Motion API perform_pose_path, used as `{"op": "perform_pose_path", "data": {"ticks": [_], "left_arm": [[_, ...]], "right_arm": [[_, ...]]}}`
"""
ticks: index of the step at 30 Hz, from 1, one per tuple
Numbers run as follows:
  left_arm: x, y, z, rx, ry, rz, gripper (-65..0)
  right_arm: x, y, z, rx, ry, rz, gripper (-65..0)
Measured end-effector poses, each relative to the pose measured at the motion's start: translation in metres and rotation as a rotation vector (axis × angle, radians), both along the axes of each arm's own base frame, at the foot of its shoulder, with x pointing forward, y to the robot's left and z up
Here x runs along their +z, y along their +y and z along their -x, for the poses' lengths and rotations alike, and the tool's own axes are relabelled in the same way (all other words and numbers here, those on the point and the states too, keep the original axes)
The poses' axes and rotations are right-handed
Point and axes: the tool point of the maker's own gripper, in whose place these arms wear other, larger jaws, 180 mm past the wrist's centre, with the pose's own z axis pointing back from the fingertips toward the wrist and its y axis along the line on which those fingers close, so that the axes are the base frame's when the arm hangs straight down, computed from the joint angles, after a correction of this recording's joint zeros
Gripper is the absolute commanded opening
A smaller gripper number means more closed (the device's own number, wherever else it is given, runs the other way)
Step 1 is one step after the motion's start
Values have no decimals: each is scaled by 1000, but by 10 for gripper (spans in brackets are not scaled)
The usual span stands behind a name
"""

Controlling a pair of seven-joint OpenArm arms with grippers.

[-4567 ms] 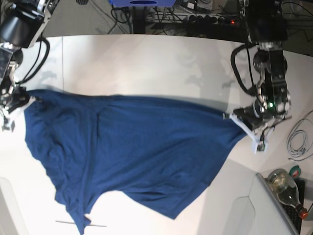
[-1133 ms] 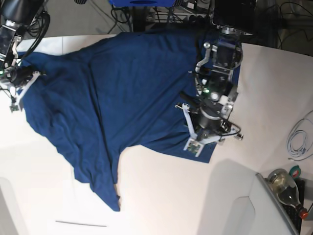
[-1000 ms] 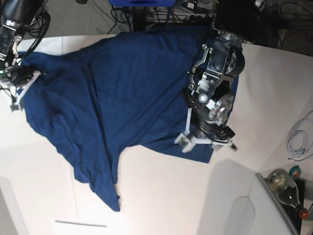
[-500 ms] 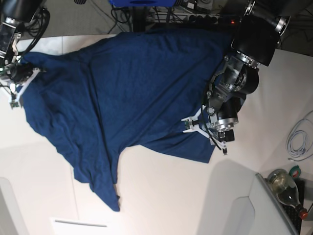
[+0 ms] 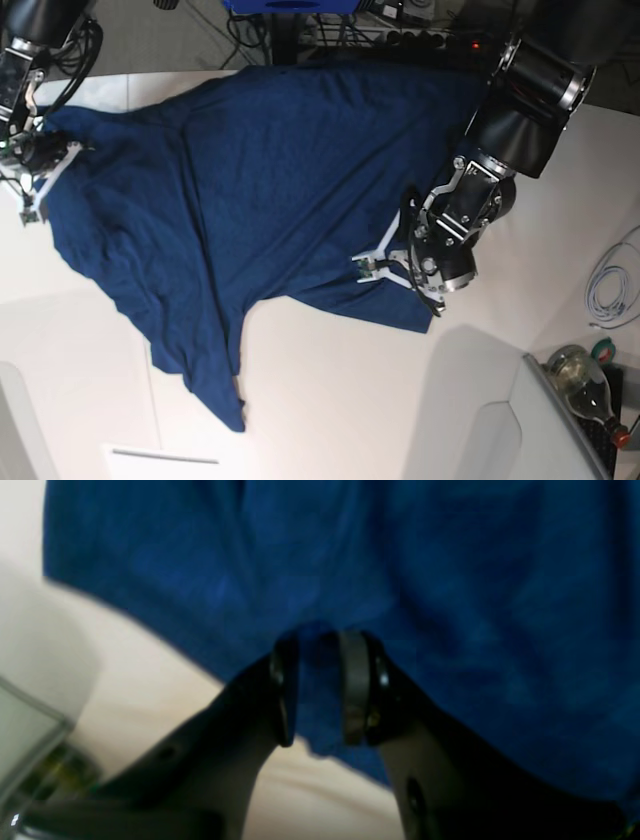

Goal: Layout the t-shirt on the table in an organized manner, then fold the t-shirt properly
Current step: 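Drag the shirt edge with the left gripper across the shirt body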

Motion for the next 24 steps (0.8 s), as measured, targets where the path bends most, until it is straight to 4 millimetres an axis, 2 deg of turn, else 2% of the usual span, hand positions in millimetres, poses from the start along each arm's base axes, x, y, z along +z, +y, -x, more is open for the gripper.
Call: {"op": "perform_pose_path", "data": {"ticks": [2, 4, 6, 12, 17, 24], "left_arm": [[1, -8, -1, 7, 4, 38, -451], [3, -6, -4, 10, 0, 35, -380], [3, -4, -4, 11, 0, 28, -347], [3, -4, -5, 17, 6, 31, -347], [-3, 13, -9, 57, 37, 1, -349], [-6, 14, -8, 62, 46, 0, -464]], "right_arm": [[0, 0, 1, 0, 3, 0, -647], [0, 0, 0, 0, 1, 0, -647], [0, 0, 0, 0, 1, 0, -647], [0, 0, 0, 0, 1, 1, -647], [0, 0, 0, 0, 0, 0, -647], [0, 0, 0, 0, 1, 0, -647]]}}
